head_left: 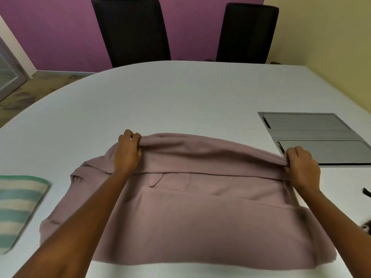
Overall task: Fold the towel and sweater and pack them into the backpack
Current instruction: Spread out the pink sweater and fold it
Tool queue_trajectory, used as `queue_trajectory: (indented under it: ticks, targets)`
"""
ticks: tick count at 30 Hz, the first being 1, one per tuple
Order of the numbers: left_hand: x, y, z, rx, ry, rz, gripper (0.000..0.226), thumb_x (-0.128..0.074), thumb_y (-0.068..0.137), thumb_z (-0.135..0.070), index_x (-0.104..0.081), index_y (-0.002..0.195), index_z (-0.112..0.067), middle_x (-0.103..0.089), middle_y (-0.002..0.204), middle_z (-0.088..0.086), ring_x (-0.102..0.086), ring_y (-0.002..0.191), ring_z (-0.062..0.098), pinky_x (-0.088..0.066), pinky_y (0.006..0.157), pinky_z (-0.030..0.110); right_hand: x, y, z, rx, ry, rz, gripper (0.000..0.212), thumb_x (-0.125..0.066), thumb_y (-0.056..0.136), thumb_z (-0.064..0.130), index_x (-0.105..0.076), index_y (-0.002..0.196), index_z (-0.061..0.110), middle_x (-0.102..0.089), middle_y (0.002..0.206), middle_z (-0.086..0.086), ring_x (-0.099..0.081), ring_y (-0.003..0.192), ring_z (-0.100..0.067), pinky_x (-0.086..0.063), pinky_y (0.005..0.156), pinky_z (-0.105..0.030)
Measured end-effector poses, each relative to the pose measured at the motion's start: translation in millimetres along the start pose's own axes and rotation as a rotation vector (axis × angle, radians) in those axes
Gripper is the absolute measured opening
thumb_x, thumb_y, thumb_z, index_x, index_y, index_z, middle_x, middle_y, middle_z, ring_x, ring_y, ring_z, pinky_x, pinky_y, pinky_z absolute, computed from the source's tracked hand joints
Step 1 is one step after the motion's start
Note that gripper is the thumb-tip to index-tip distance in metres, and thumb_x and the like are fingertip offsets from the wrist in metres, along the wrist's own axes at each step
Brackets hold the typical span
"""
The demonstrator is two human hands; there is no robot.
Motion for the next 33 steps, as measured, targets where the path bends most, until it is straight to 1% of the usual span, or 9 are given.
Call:
queue_trajectory:
  ticks: [7, 14, 17, 20, 22, 26, 28, 30, 33]
  targets:
    - [9.2, -60.5, 16.9, -0.107, 0.068, 0.124, 0.012, -0.058, 0.082, -0.002, -0.055, 0.093, -0.006, -0.048, 0.097, 0.010, -0.038, 0.077, 0.018, -0.029, 0.051, 0.027, -0.1, -62.0, -6.0, 0.074, -0.006, 0.080, 0.034, -0.074, 0.050, -0.010, -0.058, 0.079, 0.000, -0.056, 0.084, -0.019, -0.050, 0.066, -0.036, -0.034, 0.050, -0.029]
    - [7.7, -98.3, 28.5, -0.057, 0.082, 0.204, 0.019, -0.065, 0.079, -0.007, -0.058, 0.097, -0.010, -0.052, 0.099, 0.009, -0.052, 0.081, 0.027, -0.043, 0.053, 0.032, -5.2, -94.7, -14.1, 0.069, -0.021, 0.160, 0.036, -0.078, 0.047, -0.010, -0.064, 0.079, -0.001, -0.060, 0.080, -0.021, -0.056, 0.064, -0.038, -0.046, 0.047, -0.035]
    - [0.8, -115.1, 32.3, -0.003, 0.177, 0.274, 0.019, -0.056, 0.088, -0.012, -0.060, 0.106, -0.014, -0.055, 0.109, 0.009, -0.055, 0.090, 0.028, -0.039, 0.060, 0.031, -8.8, -97.2, -12.9, 0.015, -0.045, 0.227, 0.025, -0.069, 0.066, -0.008, -0.064, 0.089, 0.001, -0.062, 0.092, -0.020, -0.055, 0.076, -0.040, -0.047, 0.059, -0.039]
    - [-3.3, -124.0, 38.8, 0.064, 0.289, 0.355, 0.025, -0.047, 0.095, -0.017, -0.060, 0.116, -0.016, -0.056, 0.109, 0.015, -0.055, 0.095, 0.034, -0.041, 0.067, 0.037, -5.0, -92.3, -6.1, -0.043, -0.200, 0.426, 0.025, -0.045, 0.090, 0.011, -0.055, 0.111, 0.019, -0.055, 0.118, -0.005, -0.050, 0.104, -0.028, -0.042, 0.080, -0.035]
    - [1.5, -120.5, 36.1, 0.059, 0.284, 0.317, 0.019, -0.059, 0.087, -0.010, -0.066, 0.105, -0.009, -0.058, 0.097, 0.020, -0.057, 0.086, 0.037, -0.044, 0.061, 0.038, 3.5, -86.9, 2.4, -0.068, -0.289, 0.544, 0.026, -0.036, 0.093, 0.016, -0.052, 0.110, 0.026, -0.054, 0.118, 0.001, -0.048, 0.108, -0.023, -0.038, 0.087, -0.033]
    - [16.2, -102.4, 9.3, -0.022, 0.215, 0.190, 0.017, -0.073, 0.063, 0.006, -0.065, 0.076, -0.001, -0.057, 0.074, 0.020, -0.056, 0.061, 0.036, -0.043, 0.046, 0.034, 21.0, -70.3, 39.2, -0.005, -0.271, 0.486, 0.030, -0.037, 0.092, 0.017, -0.059, 0.112, 0.024, -0.058, 0.115, -0.001, -0.055, 0.106, -0.024, -0.043, 0.086, -0.032]
    - [21.0, -93.3, -11.9, -0.075, 0.135, 0.116, 0.013, -0.066, 0.075, -0.004, -0.065, 0.088, 0.001, -0.060, 0.084, 0.023, -0.059, 0.070, 0.039, -0.049, 0.055, 0.039, 20.9, -65.6, 67.0, 0.028, -0.077, 0.452, 0.031, -0.040, 0.093, 0.019, -0.056, 0.119, 0.019, -0.056, 0.121, -0.005, -0.054, 0.109, -0.026, -0.044, 0.087, -0.036]
    - [15.6, -86.2, -32.7, -0.144, 0.070, 0.200, 0.048, -0.048, 0.084, -0.037, -0.062, 0.112, -0.001, -0.060, 0.111, 0.025, -0.060, 0.099, 0.041, -0.049, 0.081, 0.045, 18.4, -65.6, 100.4, 0.090, 0.123, 0.476, 0.040, -0.045, 0.091, 0.025, -0.048, 0.130, 0.019, -0.048, 0.134, -0.006, -0.047, 0.121, -0.026, -0.040, 0.095, -0.038]
    - [-8.0, -85.9, -50.4, -0.214, 0.203, 0.547, 0.104, -0.017, 0.064, -0.076, -0.023, 0.147, -0.014, -0.019, 0.155, 0.012, -0.019, 0.143, 0.029, -0.012, 0.116, 0.045, 11.1, -75.6, 152.9, 0.304, 0.190, 0.616, 0.065, -0.051, 0.088, 0.041, -0.026, 0.145, 0.022, -0.025, 0.152, -0.004, -0.024, 0.139, -0.022, -0.027, 0.110, -0.042]
Point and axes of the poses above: each hand's wrist, its own y-axis towards the middle knuckle, its own x-axis out of the back of the hand, z = x × y, the point moved 5 cm from there along y, towards the middle knuckle
